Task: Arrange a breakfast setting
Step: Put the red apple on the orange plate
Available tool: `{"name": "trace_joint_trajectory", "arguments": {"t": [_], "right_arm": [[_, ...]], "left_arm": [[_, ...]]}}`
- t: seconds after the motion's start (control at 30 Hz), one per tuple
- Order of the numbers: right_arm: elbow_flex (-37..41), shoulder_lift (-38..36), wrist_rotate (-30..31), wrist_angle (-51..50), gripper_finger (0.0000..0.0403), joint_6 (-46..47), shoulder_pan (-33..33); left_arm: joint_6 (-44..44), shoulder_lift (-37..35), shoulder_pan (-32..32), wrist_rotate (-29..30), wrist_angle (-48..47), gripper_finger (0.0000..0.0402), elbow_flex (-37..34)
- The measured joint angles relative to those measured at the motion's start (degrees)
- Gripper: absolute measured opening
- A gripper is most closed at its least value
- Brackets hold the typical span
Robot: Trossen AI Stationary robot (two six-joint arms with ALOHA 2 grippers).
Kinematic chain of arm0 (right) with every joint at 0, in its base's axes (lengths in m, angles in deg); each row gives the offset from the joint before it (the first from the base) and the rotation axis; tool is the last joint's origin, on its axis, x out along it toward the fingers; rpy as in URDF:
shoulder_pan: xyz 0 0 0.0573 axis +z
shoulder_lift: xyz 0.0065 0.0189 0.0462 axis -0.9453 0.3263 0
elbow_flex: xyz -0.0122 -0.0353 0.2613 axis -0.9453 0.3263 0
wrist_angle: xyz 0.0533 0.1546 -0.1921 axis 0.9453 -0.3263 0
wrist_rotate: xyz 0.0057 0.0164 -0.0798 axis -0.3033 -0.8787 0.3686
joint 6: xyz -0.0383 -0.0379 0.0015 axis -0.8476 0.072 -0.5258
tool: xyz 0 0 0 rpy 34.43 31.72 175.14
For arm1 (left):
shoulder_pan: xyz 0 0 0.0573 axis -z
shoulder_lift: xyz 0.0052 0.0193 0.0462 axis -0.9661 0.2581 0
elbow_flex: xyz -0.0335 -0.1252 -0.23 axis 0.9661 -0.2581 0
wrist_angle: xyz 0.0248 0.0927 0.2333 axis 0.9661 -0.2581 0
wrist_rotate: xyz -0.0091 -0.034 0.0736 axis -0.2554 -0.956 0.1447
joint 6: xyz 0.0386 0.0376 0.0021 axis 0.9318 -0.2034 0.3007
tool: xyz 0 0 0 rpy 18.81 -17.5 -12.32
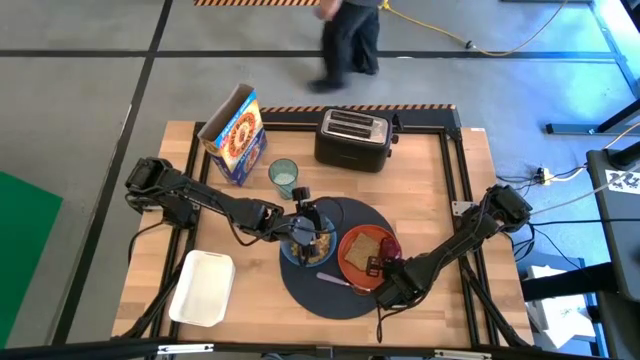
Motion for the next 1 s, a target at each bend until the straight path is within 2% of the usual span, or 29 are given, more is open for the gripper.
{"name": "trace_joint_trajectory", "arguments": {"t": [0.2,0.4,0.6,0.83,1.0], "right_arm": [[0.0,0.0,0.1,0.2,0.0009,-0.2,0.0],[0.0,-0.1,1.8,0.7,0.0008,1.4,0.0],[0.0,-5.1,2.5,3.4,0.0004,11.6,0.0],[0.3,-16.7,3.9,14.2,0.0002,28.4,0.0],[9.5,-24.7,3.4,30.9,0.0001,36.5,0.0]], "left_arm": [[0.0,0.0,0.0,0.0,0.0,0.0147,0.0],[0.0,0.0,0.0,0.0,0.0,0.0147,0.0],[0.0,0.0,0.0,0.0,-0.2,0.0147,0.0],[-0.9,0.0,0.0,0.0,-0.8,0.0147,0.0],[-1.0,0.0,0.7,0.0,-1.1,0.0147,0.0]]}}
